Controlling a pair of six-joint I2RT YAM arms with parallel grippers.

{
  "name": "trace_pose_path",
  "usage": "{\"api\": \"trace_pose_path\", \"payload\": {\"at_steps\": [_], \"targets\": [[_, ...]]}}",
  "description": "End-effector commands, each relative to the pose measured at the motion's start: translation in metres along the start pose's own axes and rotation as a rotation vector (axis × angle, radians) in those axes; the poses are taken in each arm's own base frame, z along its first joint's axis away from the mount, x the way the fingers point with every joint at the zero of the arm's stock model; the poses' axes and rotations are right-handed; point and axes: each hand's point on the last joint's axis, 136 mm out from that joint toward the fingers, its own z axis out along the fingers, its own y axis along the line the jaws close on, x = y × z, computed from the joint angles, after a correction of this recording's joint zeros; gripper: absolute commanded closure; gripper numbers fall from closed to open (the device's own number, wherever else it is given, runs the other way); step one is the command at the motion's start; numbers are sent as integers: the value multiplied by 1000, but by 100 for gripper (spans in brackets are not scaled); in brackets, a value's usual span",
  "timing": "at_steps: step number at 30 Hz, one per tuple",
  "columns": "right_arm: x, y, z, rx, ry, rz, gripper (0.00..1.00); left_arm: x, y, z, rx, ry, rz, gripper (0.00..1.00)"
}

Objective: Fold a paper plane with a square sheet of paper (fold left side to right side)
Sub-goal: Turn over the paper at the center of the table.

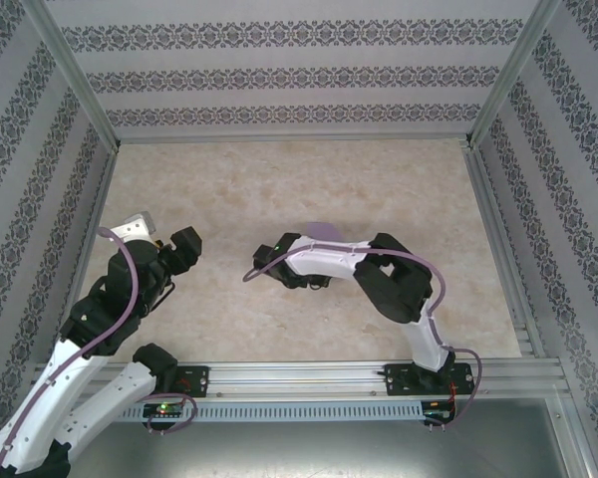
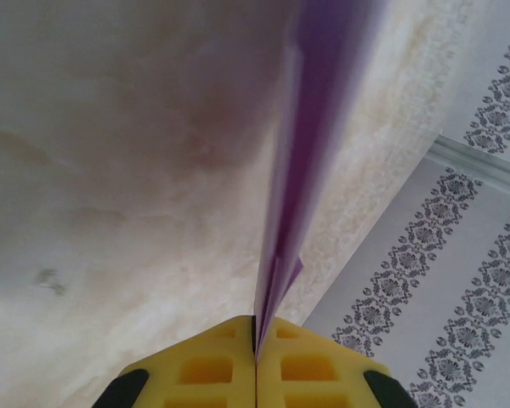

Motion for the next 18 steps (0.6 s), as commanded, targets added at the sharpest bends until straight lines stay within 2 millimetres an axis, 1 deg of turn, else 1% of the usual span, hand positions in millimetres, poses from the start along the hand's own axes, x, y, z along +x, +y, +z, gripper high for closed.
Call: {"api": "trace_pose_path", "payload": {"at_steps": [1,4,7,9,11,14,16,18], "targets": [[0,7,-7,23,20,-64,92,3,5,2,-24,1,0,18],[-1,23,-6,-16,32,-96,86,3,4,4,-21,6,6,18],[1,40,-7,-93,39,-115,76,4,3,5,-22,13,10,18],[1,50,-14,-176,21,-102,70,6,2,7,-19,20,12,17],[1,57,-23,-257,-5,-71,62,7,-1,9,-12,31,16,17],[1,62,-43,-385,-67,-8,49,14,-6,15,3,67,24,17],[2,62,-57,-464,-114,38,41,22,-10,21,12,101,23,17],[4,60,-74,-539,-171,81,35,31,-15,29,31,137,16,17]]}}
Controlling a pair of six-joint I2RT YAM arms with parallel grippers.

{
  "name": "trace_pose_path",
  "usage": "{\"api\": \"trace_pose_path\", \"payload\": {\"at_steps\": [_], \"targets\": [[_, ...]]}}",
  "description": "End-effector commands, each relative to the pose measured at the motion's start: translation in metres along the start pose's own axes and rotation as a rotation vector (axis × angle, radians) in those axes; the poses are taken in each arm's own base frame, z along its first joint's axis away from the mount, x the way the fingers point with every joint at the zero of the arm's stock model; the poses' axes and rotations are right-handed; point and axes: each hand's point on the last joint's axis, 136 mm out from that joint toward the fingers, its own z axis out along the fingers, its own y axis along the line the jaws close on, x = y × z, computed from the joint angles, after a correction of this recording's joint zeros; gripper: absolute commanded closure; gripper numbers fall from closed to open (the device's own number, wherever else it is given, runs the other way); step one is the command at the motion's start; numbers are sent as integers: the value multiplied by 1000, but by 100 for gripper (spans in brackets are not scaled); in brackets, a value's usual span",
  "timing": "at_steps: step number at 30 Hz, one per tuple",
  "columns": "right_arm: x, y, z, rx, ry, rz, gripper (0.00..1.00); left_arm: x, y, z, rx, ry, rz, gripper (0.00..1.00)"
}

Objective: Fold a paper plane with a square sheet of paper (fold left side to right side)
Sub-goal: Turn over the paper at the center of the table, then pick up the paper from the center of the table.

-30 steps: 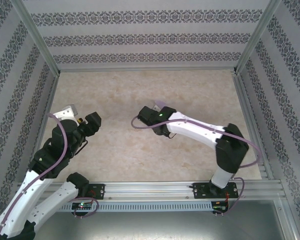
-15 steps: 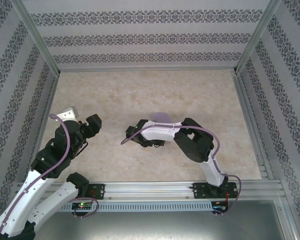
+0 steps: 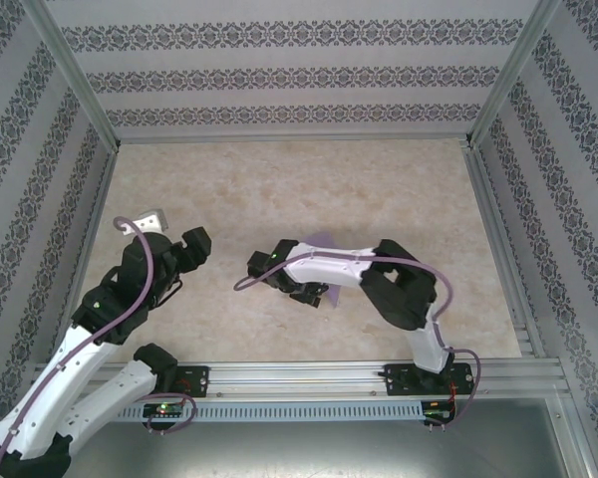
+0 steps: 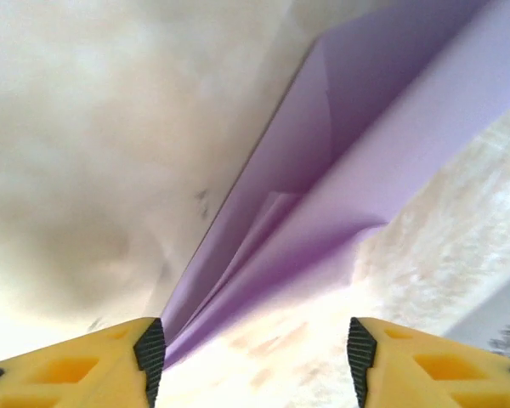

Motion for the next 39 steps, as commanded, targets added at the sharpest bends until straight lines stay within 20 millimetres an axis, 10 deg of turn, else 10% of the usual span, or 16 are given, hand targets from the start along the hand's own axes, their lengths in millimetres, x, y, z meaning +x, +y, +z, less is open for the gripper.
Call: {"api": "trace_pose_path", "payload": {"at_steps": [1,16,32,39], "targets": [[0,14,-36,-182,-133,75,33,14,-12,14,54,57,-19,17],[40,-99,-104,-422,-792,719,11,104,-99,106,381,429,-199,26],[97,-143,-76,-627,-1086,1191,2,185,-180,192,491,684,-159,37],[112,-139,-60,-644,-1055,1273,2,212,-184,217,429,748,-145,40]]}}
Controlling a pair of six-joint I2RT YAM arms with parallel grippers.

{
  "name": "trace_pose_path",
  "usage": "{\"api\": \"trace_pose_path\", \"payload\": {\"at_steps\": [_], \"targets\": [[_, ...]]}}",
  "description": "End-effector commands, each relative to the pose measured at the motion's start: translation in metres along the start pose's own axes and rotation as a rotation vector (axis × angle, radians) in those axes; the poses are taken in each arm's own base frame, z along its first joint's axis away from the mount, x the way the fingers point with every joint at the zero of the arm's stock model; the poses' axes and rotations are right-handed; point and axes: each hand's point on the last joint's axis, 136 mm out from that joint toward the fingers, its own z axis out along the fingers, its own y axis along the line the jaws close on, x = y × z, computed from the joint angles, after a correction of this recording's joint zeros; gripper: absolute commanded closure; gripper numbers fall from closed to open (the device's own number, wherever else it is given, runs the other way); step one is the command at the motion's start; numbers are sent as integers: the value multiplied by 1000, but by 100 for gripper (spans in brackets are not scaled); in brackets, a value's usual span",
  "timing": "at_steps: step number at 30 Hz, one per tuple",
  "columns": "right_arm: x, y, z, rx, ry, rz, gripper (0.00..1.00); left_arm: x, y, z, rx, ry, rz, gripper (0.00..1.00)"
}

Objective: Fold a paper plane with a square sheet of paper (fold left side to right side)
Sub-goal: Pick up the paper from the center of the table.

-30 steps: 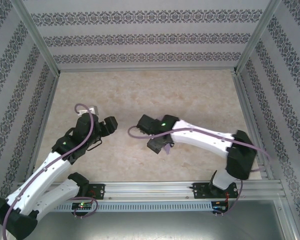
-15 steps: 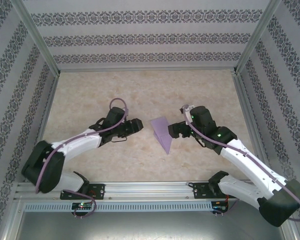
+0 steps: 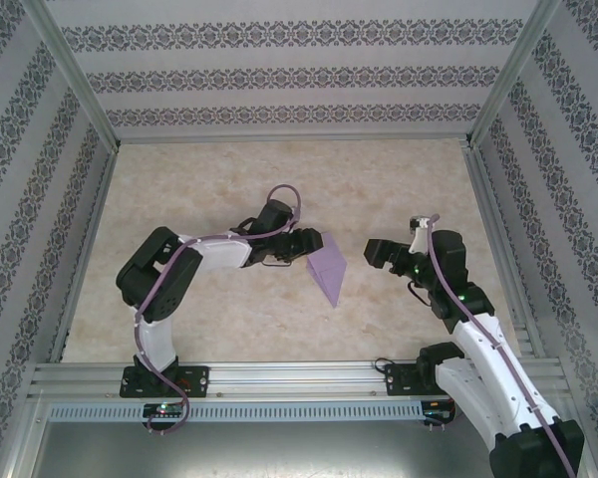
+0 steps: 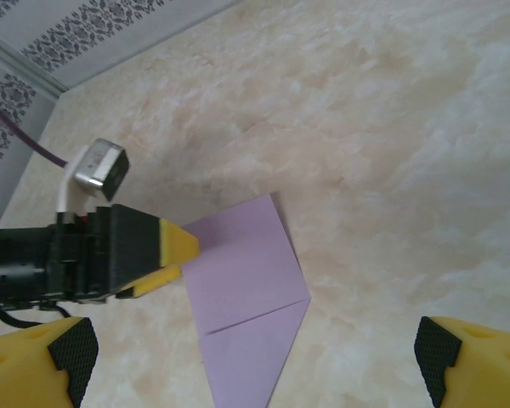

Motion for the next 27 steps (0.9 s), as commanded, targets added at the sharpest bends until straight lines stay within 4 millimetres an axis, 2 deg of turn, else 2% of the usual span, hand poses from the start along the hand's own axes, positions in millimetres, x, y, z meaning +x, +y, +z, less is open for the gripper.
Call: {"api": "trace_pose_path", "payload": {"at_steps": [1,5,6,10,13,15,22,27], "targets": [[1,9,-1,-54,9,20,2,2,-9,7,18,12,-2,40],[3,9,1,-52,36,12,2,3,-7,6,10,10,5,44],[4,9,3,-54,39,14,2,4,-7,6,10,11,7,48],[9,8,11,-64,77,33,2,2,-8,6,14,2,44,79],[16,10,19,-89,145,36,3,0,-6,2,8,-8,86,93],[21,16,25,-133,197,31,7,-1,-6,-5,19,-16,116,99],[34,33,67,-306,378,9,27,7,-17,-48,159,-16,251,100],[37,48,96,-416,430,13,33,16,-25,-80,270,-17,311,100]]}}
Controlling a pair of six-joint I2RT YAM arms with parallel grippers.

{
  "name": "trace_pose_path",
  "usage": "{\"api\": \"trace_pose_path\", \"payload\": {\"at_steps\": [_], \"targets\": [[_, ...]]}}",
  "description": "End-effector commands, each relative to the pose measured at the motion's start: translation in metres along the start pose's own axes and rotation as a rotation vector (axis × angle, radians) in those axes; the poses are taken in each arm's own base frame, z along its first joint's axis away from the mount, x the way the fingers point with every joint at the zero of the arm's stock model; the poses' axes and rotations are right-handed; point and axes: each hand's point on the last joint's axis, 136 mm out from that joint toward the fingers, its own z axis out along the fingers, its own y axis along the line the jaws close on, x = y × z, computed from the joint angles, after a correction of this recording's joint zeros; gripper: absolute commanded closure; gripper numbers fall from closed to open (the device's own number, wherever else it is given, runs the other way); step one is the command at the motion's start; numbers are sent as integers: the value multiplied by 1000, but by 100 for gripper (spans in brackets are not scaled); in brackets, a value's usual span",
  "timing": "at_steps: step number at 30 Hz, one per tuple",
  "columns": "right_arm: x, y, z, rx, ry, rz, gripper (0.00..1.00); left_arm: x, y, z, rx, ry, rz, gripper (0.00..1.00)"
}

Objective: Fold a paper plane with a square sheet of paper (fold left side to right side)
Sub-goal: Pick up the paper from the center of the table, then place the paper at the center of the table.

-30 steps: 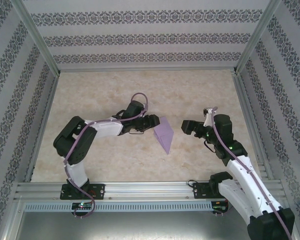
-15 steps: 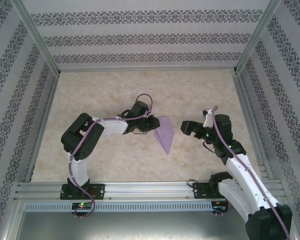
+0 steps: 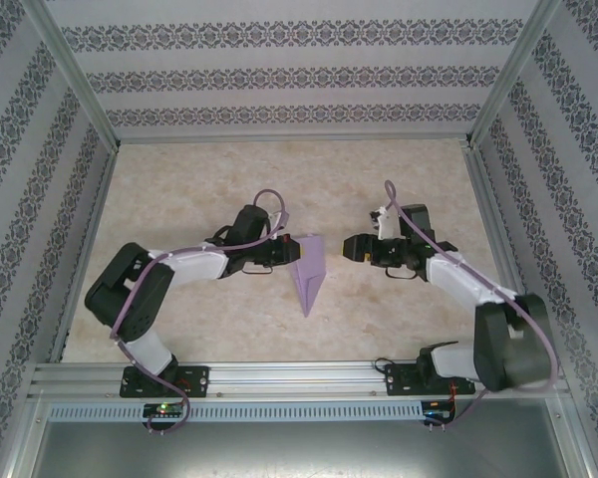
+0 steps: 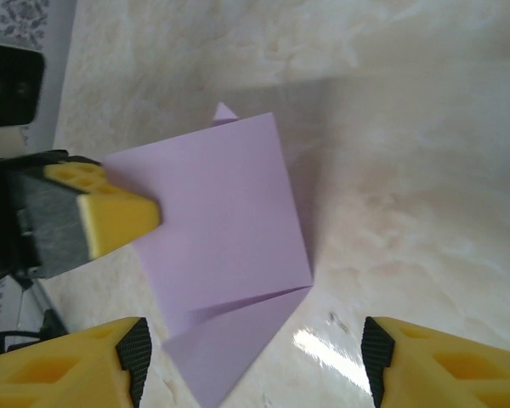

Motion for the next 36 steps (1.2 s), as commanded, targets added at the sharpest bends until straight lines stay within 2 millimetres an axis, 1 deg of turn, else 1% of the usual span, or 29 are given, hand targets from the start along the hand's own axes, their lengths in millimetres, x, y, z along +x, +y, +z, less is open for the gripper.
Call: {"api": "trace_pose_path", "payload": {"at_steps": [1,3,7,11,14,19,24,28,32,36], "targets": [[-16,31,15,-163,7,-105,35,-3,-26,-21,139,-25,128,100],[-16,38,25,-220,26,-101,37,-1,-29,-30,158,-29,146,100],[-13,47,40,-306,49,-106,36,3,-41,-43,211,-26,179,100],[-13,54,42,-385,36,-107,36,6,-47,-52,228,-25,205,100],[-4,60,44,-428,70,-115,38,7,-50,-53,244,-18,207,100],[6,69,41,-463,94,-134,42,6,-52,-53,257,-22,205,100],[12,69,33,-459,89,-142,45,6,-47,-52,234,-25,193,100],[15,71,28,-463,93,-144,49,6,-42,-49,214,-19,181,100],[19,73,25,-459,112,-150,56,7,-35,-46,190,-8,171,100],[22,72,22,-434,120,-158,61,7,-31,-42,185,2,164,100]]}}
